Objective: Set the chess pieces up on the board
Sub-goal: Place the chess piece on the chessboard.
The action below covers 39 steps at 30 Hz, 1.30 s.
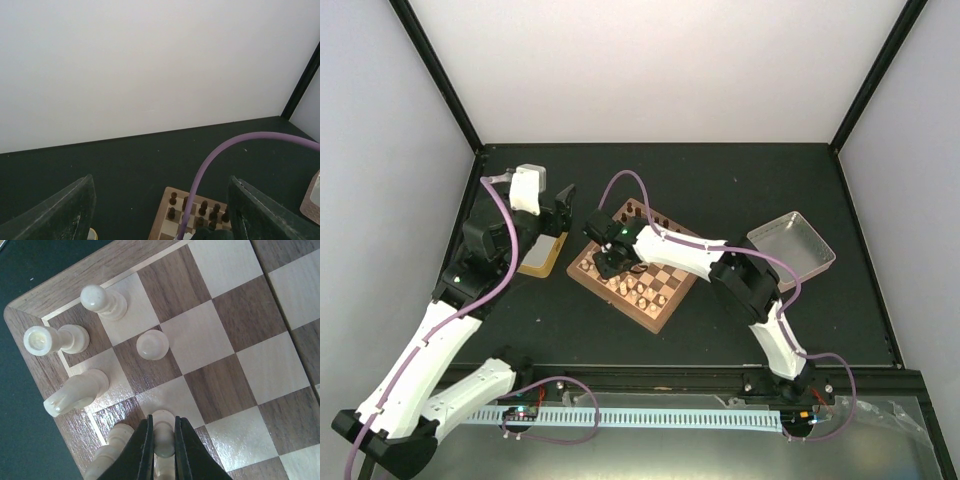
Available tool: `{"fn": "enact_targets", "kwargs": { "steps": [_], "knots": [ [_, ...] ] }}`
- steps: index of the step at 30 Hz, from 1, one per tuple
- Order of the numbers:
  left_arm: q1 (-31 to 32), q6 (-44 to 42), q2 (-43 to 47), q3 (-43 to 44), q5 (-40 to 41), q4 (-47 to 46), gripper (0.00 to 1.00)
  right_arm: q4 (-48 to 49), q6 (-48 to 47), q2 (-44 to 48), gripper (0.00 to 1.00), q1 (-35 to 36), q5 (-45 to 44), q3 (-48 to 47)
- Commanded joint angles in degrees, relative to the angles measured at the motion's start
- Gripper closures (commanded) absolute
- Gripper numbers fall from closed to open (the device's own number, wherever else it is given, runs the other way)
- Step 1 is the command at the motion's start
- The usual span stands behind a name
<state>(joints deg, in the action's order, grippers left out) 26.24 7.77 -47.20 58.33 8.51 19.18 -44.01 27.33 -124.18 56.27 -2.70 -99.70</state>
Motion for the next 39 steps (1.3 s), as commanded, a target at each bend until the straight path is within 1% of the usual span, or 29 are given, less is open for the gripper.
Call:
{"fn": "enact_targets", "kwargs": {
  "steps": [1,5,10,17,26,31,39],
  "knots": [
    [-0.4,0.7,0.6,-0.4,0.6,-1.6,0.26,-1.7,-0.9,-1.3,0.95,0.2,-1.5,-2.1],
    [-0.3,0.7,0.5,-0.4,0.7,-1.7,0.26,-2.2,-1.1,-2.1,0.89,0.3,-1.3,-2.9],
    [-0.3,0.7,0.2,-0.4,0.7,-1.7,0.25,-2.3,-1.1,-2.8,0.88,0.2,-1.5,-3.6],
    [-0.3,0.5,0.2,-0.4,0.8,-1.6,0.25,-3.0,-0.5,-2.8,0.83,0.3,-1.9,-4.7],
    [-0.3,0.4,0.2,-0.3,1.0,-1.6,0.24,-2.9,1.2,-0.7,0.68,0.2,-1.1,-5.8],
    [-0.3,0.4,0.1,-0.3,1.1,-1.7,0.23,-2.7,2.2,-1.5,0.65,0.2,-2.5,-7.7],
    [-0.3,0.6,-0.3,-0.3,1.1,-1.8,0.23,-2.2,2.5,-4.2,0.66,0.0,-6.1,-11.2]
  ]
}}
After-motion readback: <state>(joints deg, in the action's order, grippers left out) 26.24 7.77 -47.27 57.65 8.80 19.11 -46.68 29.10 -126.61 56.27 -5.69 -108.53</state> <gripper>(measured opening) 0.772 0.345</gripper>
